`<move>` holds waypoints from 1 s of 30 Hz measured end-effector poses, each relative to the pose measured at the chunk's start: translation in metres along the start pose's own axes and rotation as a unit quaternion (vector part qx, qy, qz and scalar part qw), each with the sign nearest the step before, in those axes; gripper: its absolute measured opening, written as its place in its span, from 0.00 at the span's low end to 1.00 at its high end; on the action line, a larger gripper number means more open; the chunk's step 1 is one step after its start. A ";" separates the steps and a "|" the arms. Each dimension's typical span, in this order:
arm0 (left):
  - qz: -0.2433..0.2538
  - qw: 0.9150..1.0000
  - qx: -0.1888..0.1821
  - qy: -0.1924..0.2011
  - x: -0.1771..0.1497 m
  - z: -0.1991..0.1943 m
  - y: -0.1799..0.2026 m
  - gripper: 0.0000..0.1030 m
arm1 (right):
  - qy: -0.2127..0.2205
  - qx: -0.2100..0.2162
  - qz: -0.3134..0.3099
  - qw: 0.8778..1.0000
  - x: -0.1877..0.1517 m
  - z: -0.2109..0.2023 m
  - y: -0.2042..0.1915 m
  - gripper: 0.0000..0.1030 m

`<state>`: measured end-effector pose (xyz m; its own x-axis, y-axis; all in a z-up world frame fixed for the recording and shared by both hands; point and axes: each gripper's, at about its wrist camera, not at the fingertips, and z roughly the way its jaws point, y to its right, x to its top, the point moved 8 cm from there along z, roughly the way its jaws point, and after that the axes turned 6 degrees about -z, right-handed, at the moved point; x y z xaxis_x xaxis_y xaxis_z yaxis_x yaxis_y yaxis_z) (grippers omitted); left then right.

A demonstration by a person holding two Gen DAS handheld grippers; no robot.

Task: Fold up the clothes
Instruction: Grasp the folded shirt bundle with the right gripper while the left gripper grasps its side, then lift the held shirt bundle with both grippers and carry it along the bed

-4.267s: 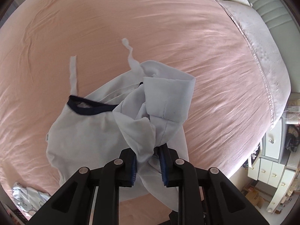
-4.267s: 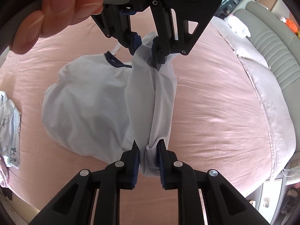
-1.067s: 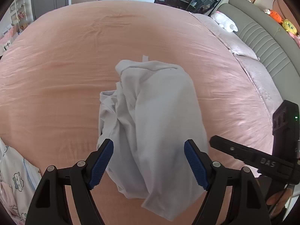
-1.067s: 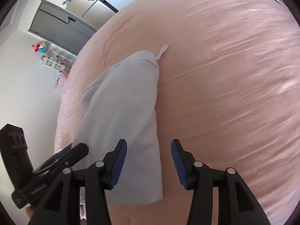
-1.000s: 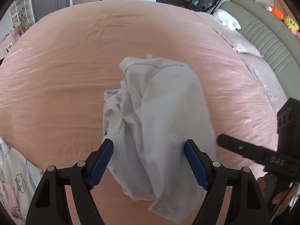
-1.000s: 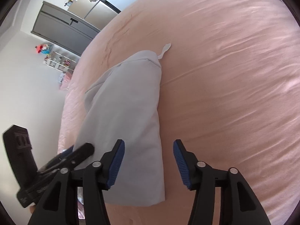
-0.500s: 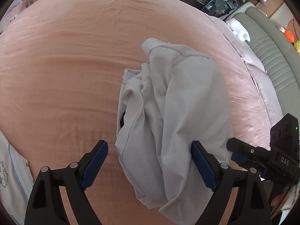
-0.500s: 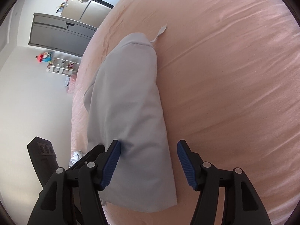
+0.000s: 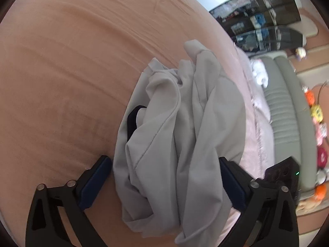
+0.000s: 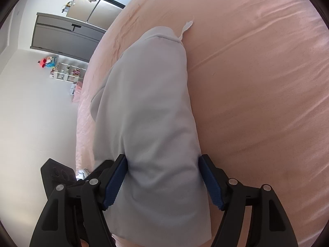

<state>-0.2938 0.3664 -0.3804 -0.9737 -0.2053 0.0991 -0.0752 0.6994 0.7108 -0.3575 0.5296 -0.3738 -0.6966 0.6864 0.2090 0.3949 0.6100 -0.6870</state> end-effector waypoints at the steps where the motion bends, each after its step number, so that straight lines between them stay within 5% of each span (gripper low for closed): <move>1: -0.016 1.000 -0.010 0.004 0.001 -0.003 -0.003 1.00 | -0.001 0.004 0.004 1.000 0.001 0.002 0.000 0.70; 13: -0.016 0.999 -0.038 -0.007 -0.005 -0.013 -0.001 1.00 | 0.018 0.031 0.030 0.999 0.010 0.023 -0.009 0.75; 20: 0.035 0.999 0.015 0.010 -0.007 0.000 0.006 1.00 | 0.032 0.055 0.066 0.996 0.014 0.033 -0.006 0.77; 30: 0.029 0.999 -0.011 0.023 -0.009 -0.001 0.015 0.95 | 0.052 0.072 0.096 0.991 0.002 0.010 0.008 0.77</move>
<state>-0.2859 0.3781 -0.3696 -0.9654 -0.1962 0.1719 -0.0136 0.6959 0.7180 -0.3616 0.5316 -0.3865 -0.5490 0.8255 0.1308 0.4189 0.4072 -0.8116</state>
